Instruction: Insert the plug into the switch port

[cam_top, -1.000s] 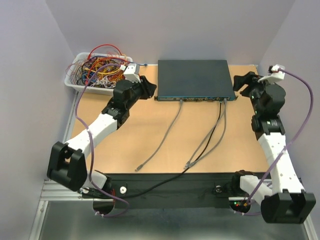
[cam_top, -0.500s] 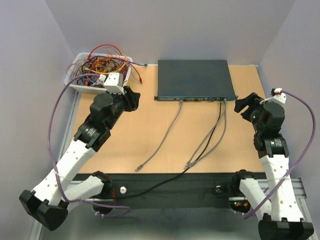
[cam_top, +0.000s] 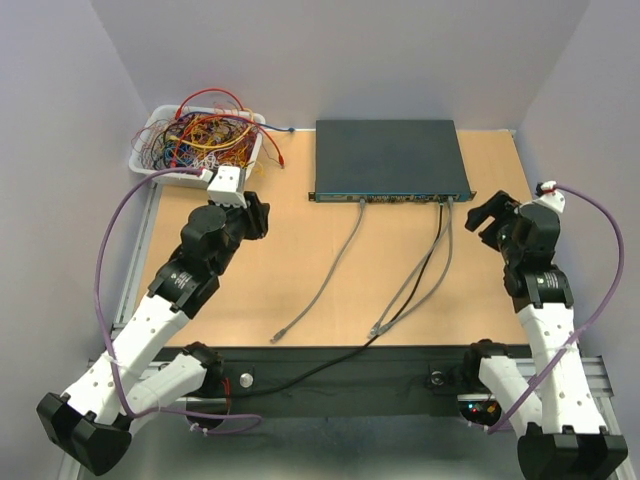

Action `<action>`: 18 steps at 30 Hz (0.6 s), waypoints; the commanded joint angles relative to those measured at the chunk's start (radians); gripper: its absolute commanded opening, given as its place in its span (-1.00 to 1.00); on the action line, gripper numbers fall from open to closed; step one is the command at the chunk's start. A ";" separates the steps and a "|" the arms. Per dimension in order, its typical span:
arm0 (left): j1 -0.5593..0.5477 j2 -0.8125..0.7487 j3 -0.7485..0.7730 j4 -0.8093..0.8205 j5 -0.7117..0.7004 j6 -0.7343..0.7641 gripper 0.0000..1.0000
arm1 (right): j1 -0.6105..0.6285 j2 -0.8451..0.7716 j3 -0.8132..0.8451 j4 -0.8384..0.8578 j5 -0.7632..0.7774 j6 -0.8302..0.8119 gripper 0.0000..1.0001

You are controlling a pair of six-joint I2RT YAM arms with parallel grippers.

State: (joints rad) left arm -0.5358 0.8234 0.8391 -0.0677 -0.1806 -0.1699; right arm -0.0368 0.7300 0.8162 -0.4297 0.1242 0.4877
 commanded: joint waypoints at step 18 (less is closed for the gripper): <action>0.042 0.043 -0.005 0.063 -0.039 0.043 0.01 | 0.005 0.190 0.021 0.019 0.046 0.005 0.60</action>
State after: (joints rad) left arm -0.5026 0.8707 0.8371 -0.0494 -0.2138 -0.1402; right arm -0.0368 0.9184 0.8162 -0.4416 0.1501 0.4908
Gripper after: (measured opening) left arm 0.506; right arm 0.799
